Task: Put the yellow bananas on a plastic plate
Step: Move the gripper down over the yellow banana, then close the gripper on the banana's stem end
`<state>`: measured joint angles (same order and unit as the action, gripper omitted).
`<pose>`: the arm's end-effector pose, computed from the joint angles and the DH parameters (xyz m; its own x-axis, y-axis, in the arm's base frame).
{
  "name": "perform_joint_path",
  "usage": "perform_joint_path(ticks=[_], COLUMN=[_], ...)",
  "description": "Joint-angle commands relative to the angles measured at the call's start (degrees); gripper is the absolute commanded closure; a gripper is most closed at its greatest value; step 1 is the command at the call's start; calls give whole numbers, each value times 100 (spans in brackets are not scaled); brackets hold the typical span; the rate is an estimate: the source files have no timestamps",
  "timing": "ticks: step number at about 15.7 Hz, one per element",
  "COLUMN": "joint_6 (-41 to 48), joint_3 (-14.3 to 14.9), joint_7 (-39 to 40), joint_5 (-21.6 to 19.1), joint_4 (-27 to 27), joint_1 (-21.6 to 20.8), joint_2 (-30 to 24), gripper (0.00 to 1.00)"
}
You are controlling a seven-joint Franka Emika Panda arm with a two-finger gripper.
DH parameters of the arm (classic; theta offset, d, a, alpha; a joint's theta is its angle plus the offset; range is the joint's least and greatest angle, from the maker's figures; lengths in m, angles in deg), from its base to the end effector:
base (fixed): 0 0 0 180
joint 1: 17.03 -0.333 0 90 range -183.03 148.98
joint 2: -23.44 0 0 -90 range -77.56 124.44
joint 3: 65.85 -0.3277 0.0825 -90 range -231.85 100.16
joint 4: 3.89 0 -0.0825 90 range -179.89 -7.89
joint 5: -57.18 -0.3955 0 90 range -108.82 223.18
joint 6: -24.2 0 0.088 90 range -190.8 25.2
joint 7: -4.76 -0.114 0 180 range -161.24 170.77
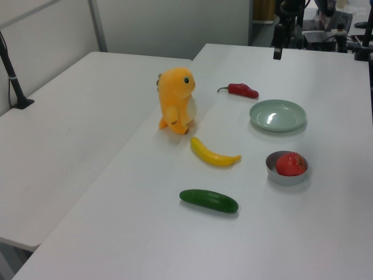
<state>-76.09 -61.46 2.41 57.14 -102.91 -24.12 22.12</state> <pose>0.5704 0.0265 0.5813 0.9990 0.0059 0.0450 0.0061 -1.0000 -0.0043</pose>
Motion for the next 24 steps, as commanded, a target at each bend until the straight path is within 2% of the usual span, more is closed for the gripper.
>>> perform_joint_path(ticks=[1, 3, 7, 13, 17, 19, 21, 24], joint_6=[-210, -656, -1500, -2194, -2793, -3022, -3084, -3172], joint_3=[10, 10, 10, 18, 18, 18, 18, 1], joint_7=[-2, -456, -1774, -3111, -3622, -3772, -3868, -4010], joint_5=[-92, -285, -295, -198, 118, 153, 241, 504], joint_4=[-12, 67, 75, 690, 726, 752, 1041, 1113], joint_1=[-143, -275, -555, -1118, -1365, -1418, -1435, -1427], joint_2=[342, 685, 1098, 2266, 2786, 2979, 3260, 3559], gripper=[0, 0, 0, 0, 0, 0, 0, 0])
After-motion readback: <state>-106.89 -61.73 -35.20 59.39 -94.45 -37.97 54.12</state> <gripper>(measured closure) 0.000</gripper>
